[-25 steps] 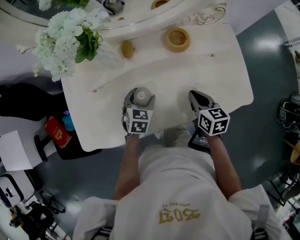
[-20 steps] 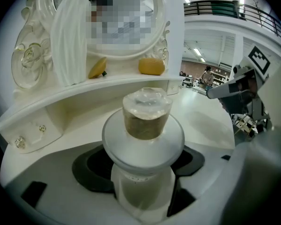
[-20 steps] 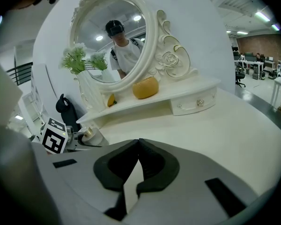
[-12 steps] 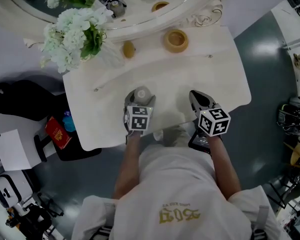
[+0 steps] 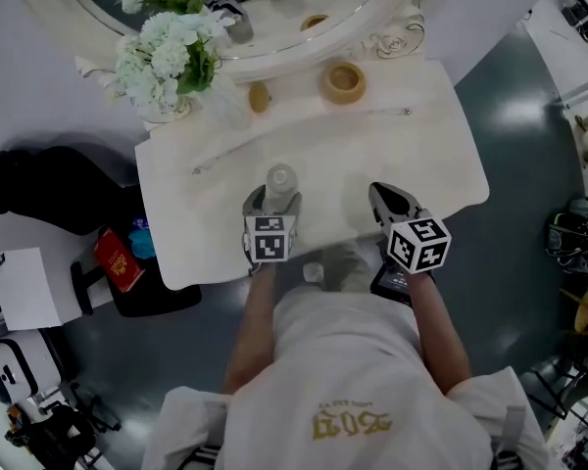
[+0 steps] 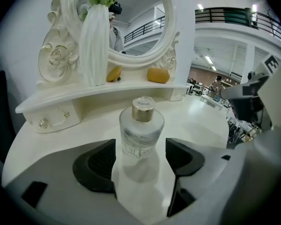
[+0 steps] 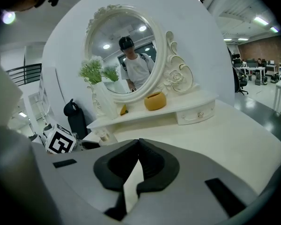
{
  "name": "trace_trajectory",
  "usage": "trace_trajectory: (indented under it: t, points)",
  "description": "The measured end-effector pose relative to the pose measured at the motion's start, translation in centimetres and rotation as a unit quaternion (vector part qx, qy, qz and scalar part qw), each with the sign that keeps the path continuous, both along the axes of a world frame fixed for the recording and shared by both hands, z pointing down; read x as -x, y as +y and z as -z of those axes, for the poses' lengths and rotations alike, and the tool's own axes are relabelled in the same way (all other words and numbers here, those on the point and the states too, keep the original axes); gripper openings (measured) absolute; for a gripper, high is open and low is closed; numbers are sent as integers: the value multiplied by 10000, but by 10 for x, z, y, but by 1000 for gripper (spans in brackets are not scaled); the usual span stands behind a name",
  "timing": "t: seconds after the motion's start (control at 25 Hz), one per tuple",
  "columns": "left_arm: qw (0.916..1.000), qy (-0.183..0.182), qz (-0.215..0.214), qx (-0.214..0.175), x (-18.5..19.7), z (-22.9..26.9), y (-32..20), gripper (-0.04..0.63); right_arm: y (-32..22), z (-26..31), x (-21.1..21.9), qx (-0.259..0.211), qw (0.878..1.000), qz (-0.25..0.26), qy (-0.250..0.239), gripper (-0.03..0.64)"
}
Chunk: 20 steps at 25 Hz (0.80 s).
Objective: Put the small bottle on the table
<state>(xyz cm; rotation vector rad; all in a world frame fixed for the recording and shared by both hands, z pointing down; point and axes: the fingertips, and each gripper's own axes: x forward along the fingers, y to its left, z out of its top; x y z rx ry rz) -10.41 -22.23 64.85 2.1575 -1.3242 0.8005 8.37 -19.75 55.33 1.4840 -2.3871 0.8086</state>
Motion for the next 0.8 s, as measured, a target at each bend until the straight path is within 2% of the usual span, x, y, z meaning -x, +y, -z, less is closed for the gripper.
trace_trajectory:
  t: [0.16, 0.24, 0.28, 0.4, 0.48, 0.56, 0.8]
  points:
    - [9993, 152, 199, -261, 7, 21, 11, 308, 14, 12, 5, -179, 9998, 6, -22, 14]
    - [9982, 254, 277, -477, 9, 36, 15, 220, 21, 20, 7, -261, 9996, -21, -86, 13]
    - [9973, 273, 288, -614, 9, 44, 18, 198, 25, 25, 9, -318, 9994, -31, -127, 14]
    - [9939, 92, 263, -1066, 12, 66, 27, 126, 34, 38, 14, -527, 9985, 11, -159, 13]
    - [9920, 31, 275, -1233, 15, 76, 33, 94, 38, 43, 19, -645, 9978, 60, -129, 14]
    - [9911, 111, 300, -1295, 17, 86, 40, 18, 43, 46, 23, -733, 9972, 112, -97, 13]
    - [9895, 743, 213, -1221, 10, 122, 53, 17, 53, 63, 31, -896, 9952, 151, -362, 13]
